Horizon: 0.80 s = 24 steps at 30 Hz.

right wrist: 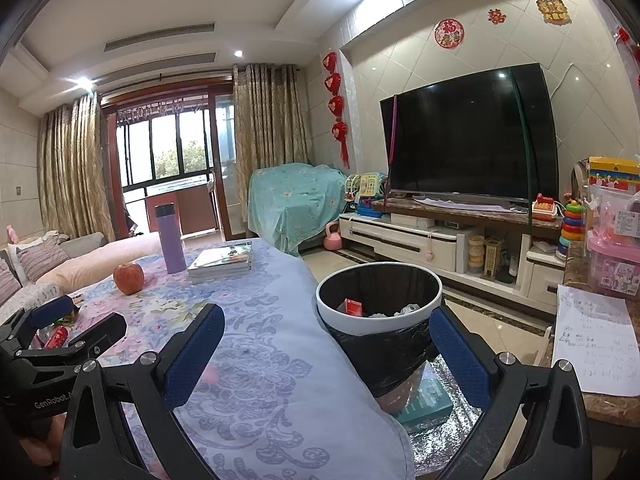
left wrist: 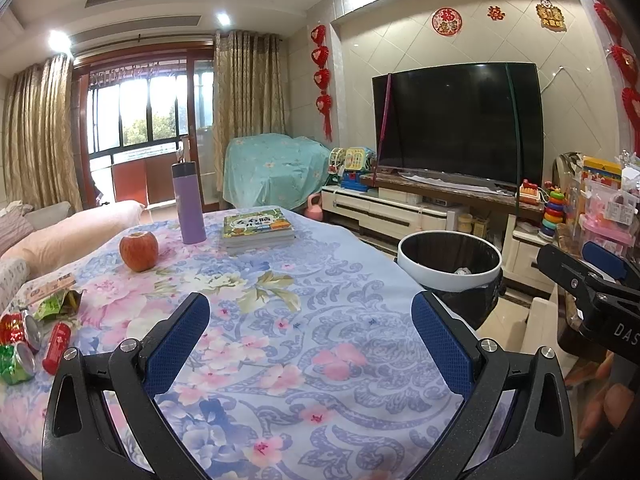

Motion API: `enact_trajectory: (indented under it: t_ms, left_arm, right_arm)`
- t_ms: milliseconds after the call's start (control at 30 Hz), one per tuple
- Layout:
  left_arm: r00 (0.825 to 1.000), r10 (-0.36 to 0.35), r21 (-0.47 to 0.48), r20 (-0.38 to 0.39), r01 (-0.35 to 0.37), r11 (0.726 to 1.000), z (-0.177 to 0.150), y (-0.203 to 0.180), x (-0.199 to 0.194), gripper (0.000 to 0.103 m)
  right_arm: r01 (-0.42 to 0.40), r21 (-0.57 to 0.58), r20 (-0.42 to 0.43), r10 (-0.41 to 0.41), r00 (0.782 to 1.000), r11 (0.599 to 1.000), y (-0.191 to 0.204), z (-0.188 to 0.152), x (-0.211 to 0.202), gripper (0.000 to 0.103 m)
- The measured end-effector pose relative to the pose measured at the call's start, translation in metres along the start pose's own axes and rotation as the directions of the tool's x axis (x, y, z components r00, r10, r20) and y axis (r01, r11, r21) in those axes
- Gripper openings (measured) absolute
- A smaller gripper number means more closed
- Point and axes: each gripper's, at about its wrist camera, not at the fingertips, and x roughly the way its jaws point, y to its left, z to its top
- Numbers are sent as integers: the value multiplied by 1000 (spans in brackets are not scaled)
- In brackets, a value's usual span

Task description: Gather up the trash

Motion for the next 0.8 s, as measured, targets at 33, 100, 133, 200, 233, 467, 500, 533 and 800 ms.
enact_trajectory:
  t_ms: [33,100,133,200,233,467,500,533,800]
  left_arm:
    - [1000,0,0,1,0,1000,0,0,0,103]
    - [1000,0,1,0,0,1000,0,0,0,103]
    - [1000,0,2,0,0,1000,0,0,0,103]
    - [1000,0,1,0,0,1000,0,0,0,103]
    - [1000,0,1,0,0,1000,0,0,0,103]
    - [1000,-2,1,-2,2,1000,-1,0,1,103]
    - [1000,-1,1,-2,1,1000,-1,0,1,103]
    - [1000,-2,0,-3,2,1000,-2,0,1,103]
    - [1000,-2,-3,-17,2,1000,-6,5,5,103]
  right_arm:
    - [0,0,0,0,1000,1000,0,0,0,103]
    - [-2,1,0,2,1000,1000,0,0,0,103]
    - [-2,1,0,2,1000,1000,1,1,1,103]
    - [-2,1,1,2,1000,1000,1,0,0,103]
    - [-2,1,1,2,1000,1000,1,0,0,103]
    - [-8,0,2,8,1000,1000,4,0,1,103]
    - [-8,0,2,8,1000,1000,5,1,1,103]
    - [-8,0,2,8,1000,1000,4,0,0,103]
    - [-17,6,-13,17,1000,1000,6,1,4,103]
